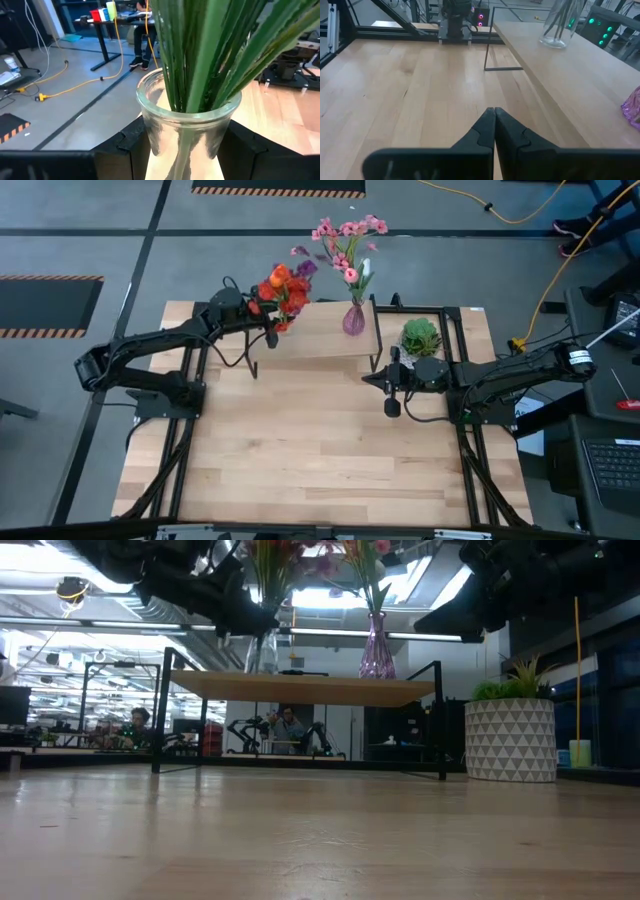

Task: Pick and place flowers into a vace then onto a shelf
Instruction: Put the transparent vase on the shelf, then return to Home Position

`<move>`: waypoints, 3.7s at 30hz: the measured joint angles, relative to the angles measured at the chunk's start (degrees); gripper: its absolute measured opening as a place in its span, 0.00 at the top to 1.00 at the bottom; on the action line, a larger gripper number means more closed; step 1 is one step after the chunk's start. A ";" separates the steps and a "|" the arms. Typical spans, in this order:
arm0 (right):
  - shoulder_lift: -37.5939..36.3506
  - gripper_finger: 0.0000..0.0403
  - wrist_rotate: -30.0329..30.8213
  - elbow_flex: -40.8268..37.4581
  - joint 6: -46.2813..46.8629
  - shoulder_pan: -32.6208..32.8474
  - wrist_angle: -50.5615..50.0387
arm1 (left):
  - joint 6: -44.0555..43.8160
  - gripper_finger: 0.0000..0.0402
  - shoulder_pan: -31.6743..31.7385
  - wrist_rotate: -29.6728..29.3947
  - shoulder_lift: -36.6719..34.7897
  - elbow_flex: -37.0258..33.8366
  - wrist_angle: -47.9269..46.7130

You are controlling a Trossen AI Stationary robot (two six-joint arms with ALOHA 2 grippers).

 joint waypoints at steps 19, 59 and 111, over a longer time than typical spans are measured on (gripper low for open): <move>0.00 0.98 0.00 0.00 -0.01 -0.02 -0.18 | 1.20 0.34 -0.04 0.11 -0.51 -0.72 -0.18; 0.00 0.98 0.02 1.03 3.00 -0.02 0.62 | -2.18 0.99 -5.49 -2.45 -63.15 -23.29 -20.53; -47.47 0.98 -2.99 -26.45 -2.99 -2.86 -0.23 | -3.82 0.99 -13.35 -12.06 -66.10 -40.50 -5.83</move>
